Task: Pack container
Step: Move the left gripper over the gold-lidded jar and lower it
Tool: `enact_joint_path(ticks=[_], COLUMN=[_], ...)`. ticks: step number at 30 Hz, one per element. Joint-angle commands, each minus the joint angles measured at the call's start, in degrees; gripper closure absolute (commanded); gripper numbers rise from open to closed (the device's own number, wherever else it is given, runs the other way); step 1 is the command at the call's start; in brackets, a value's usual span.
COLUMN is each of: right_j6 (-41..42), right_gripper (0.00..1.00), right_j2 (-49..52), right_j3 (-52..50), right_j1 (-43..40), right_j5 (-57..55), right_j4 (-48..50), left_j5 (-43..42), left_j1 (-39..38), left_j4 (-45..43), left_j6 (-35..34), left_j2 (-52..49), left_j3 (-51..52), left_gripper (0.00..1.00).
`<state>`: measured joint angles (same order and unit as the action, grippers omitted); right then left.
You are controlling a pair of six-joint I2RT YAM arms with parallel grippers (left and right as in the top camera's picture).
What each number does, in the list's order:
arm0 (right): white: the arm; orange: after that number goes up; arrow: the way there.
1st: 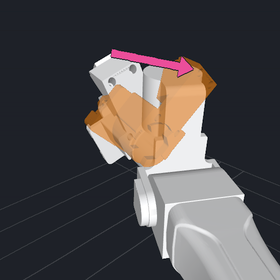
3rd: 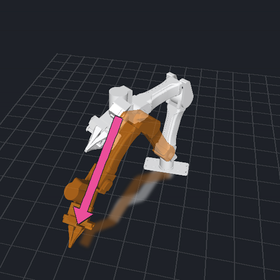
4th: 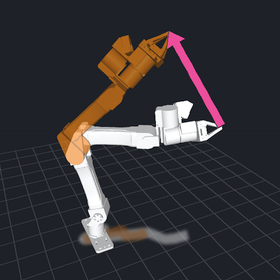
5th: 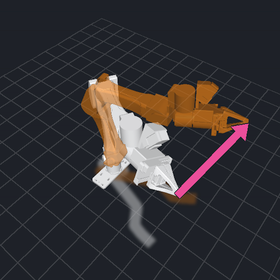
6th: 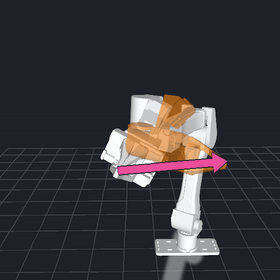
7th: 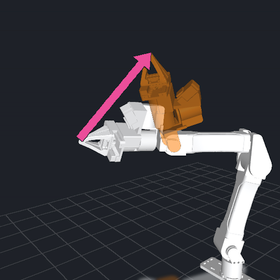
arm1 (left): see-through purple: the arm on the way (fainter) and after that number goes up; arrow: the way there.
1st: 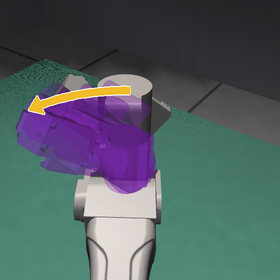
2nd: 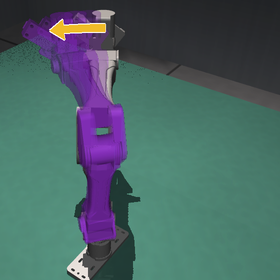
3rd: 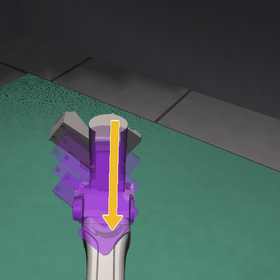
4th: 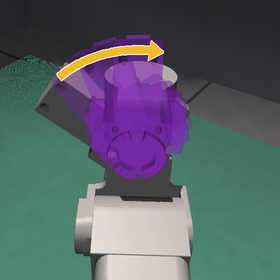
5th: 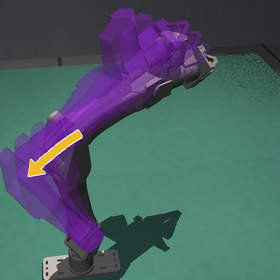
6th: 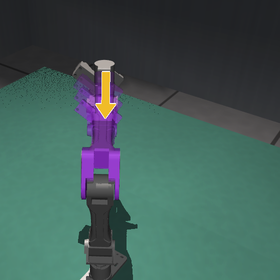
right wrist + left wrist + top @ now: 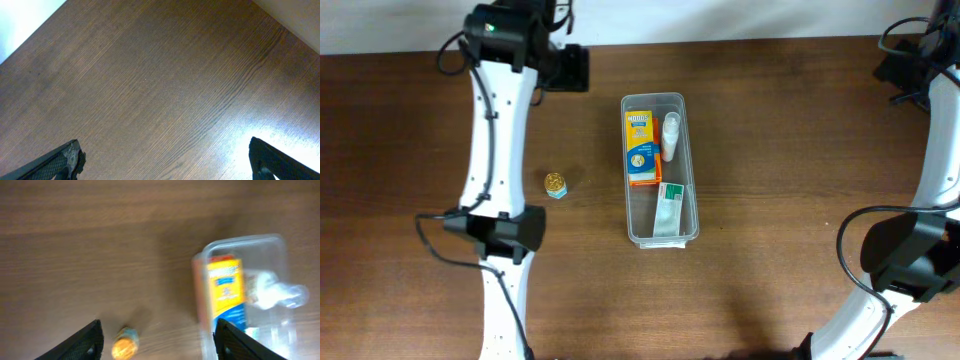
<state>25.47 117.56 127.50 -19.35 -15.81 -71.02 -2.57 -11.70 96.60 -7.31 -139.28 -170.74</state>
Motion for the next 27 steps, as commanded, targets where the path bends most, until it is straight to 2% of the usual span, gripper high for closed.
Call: enact_joint_path(ticks=[1, 9, 13, 20, 22, 24, 27], right_j6=[0.04, 0.04, 0.04, 0.04, 0.04, 0.04, 0.04], right_gripper=[0.02, 0.02, 0.02, 0.02, 0.02, 0.02, 0.01], right_j2=[0.15, 0.15, 0.15, 0.15, 0.15, 0.15, 0.15], right_j3=[-0.13, -0.13, -0.13, -0.13, -0.13, -0.13, -0.13], right_j1=[0.22, 0.22, 0.22, 0.22, 0.22, 0.22, 0.22], right_j5=[-0.72, -0.72, -0.72, -0.72, -0.72, -0.74, -0.72], right_j4=[0.13, 0.13, 0.13, 0.13, 0.13, 0.13, 0.13], left_j5=[2.34, -6.16, -4.79, -3.65, -3.69, -4.04, -6.36], left_j1=[5.29, 11.21, 10.91, 8.66, 7.96, 7.39, 6.84], left_j4=[0.13, 0.13, -0.31, -2.54, -3.21, -3.8, -4.66], left_j6=[4.02, 4.83, 9.16, 6.75, 4.94, 3.8, 3.87], left_j2=[6.6, 10.14, 10.1, 10.08, 10.08, 9.97, 9.97], left_j3=[9.03, 31.39, 38.6, 47.12, 48.41, 49.37, 50.42], left_gripper=[0.27, 0.26, 0.24, 0.19, 0.15, 0.01, 0.01])
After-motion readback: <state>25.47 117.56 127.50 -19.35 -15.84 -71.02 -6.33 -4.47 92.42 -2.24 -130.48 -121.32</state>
